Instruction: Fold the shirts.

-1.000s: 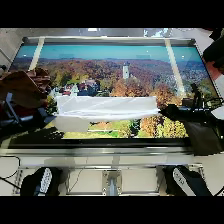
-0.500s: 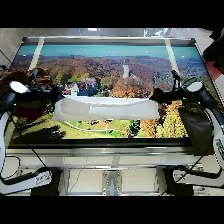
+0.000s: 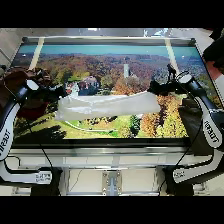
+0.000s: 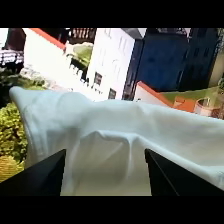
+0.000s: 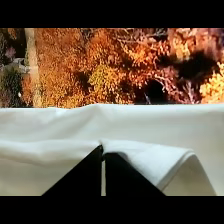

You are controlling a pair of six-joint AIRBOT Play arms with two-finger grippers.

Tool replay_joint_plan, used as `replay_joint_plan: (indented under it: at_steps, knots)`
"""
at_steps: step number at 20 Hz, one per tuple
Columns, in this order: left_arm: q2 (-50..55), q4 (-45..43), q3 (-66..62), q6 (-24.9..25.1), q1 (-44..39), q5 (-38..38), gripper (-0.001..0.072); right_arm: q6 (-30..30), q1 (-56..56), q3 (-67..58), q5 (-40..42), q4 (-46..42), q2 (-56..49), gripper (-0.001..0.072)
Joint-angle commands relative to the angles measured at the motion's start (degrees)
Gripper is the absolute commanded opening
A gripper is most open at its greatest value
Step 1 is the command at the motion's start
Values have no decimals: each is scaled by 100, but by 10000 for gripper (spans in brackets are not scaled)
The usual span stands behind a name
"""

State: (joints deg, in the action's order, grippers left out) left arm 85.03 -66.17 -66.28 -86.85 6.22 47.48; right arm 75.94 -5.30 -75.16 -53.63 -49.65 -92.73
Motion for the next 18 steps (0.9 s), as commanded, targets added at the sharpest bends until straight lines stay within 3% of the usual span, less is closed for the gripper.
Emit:
replay_joint_plan:
  at_steps: [1,4,5,6,7,11,14,15,18]
  knots:
    - [-162,170,-284,-15,0,-39,567,-55,-17,-479,-933,-232,-59,19]
    - [-581,192,-444,-15,2,-79,567,-63,-46,-745,-2612,-1893,170,26]
    - [-723,197,-446,-15,0,-160,567,-44,-74,-745,-2966,-2376,275,108]
    - [-863,236,-446,-15,-4,-238,567,90,-105,-748,-3233,-2538,326,350]
    - [-966,365,-446,-15,-4,-289,567,212,-144,-745,-3276,-2509,330,449]
    - [-1276,791,-450,7,-4,-306,567,264,-190,-758,-3027,-2863,361,442]
    - [-1386,789,-452,807,15,-313,567,358,-605,-752,-1939,-2745,586,442]
    - [-1392,791,-452,1088,15,-289,567,540,-870,-743,-1473,-2461,649,442]
    - [-1388,793,-452,1150,-83,-295,567,507,-1751,-597,-927,-501,476,444]
